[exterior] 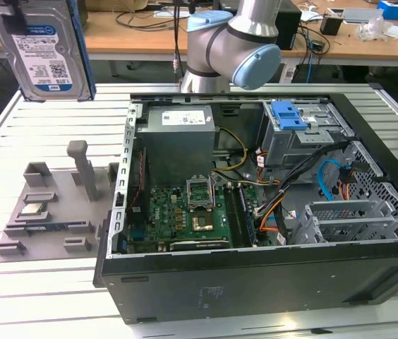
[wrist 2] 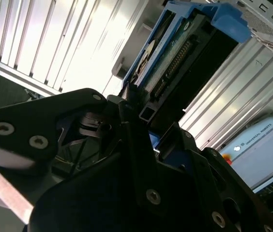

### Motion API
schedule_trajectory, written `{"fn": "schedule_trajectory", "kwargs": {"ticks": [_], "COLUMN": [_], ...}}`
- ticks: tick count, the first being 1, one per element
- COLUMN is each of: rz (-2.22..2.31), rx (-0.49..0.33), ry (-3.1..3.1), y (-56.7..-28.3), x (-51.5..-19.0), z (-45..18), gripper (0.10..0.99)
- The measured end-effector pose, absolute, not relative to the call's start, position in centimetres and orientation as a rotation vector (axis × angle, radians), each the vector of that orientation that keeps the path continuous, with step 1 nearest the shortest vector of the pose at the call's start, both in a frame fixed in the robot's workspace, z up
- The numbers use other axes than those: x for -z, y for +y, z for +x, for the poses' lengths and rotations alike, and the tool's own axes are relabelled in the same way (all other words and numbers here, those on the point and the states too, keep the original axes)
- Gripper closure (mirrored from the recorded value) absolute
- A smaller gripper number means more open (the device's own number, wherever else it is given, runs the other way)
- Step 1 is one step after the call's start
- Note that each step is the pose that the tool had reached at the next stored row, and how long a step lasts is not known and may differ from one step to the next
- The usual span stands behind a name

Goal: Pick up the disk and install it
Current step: 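Pick up the disk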

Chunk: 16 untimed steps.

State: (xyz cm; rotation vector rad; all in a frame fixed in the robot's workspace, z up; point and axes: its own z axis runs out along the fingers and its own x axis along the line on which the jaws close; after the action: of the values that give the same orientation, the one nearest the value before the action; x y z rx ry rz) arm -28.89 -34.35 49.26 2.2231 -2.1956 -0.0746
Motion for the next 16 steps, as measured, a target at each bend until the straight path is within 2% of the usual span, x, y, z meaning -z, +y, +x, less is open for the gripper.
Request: {"fn": "schedule_trajectory", "kwargs": {"ticks": [6, 16], "rz": [2.223, 2.223], "rx": [0.075, 0.075], "ry": [-2.196, -2.196], "y": [-34.3, -34.3], "x": [-49.2, -49.3], "z": [-22.7, -17.6], "gripper": [0.718, 0.718]}}
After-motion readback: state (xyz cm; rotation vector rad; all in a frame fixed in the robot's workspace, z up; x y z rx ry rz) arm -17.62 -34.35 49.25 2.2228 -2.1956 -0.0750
